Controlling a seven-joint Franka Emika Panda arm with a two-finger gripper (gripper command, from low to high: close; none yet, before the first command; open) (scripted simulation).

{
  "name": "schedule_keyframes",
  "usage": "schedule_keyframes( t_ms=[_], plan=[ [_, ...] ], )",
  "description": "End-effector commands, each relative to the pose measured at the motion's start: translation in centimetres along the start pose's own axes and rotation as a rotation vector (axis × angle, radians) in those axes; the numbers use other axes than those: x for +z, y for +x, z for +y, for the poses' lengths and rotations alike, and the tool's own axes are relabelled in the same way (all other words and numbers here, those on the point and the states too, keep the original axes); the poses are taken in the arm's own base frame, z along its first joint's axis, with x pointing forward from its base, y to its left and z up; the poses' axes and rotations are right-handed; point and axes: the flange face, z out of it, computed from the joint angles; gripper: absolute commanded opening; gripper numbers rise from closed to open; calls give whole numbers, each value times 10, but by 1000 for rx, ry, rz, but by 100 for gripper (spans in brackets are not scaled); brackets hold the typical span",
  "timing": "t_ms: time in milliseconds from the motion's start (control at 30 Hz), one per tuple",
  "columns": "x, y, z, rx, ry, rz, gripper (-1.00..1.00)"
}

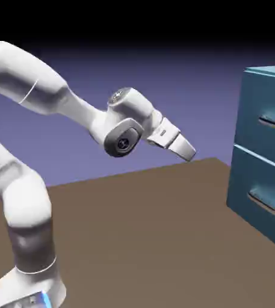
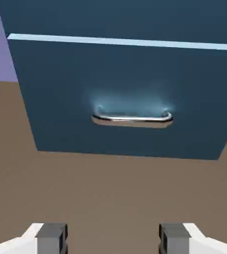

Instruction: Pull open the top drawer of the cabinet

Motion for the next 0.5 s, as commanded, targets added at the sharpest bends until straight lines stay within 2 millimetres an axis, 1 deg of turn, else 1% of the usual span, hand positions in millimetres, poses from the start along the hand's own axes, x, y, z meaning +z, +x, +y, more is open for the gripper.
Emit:
schedule_keyframes(
  t_ms=[0,133,233,333,467],
  plan=[
    [-8,11,0,2,4,23,0],
    [-43,48,-3,4,22,112,0],
    [-71,70,-5,-5,37,178,0],
    [-98,87,-10,-22,53,242,0],
    [-133,102,-19,-61,74,327,0]
  ],
)
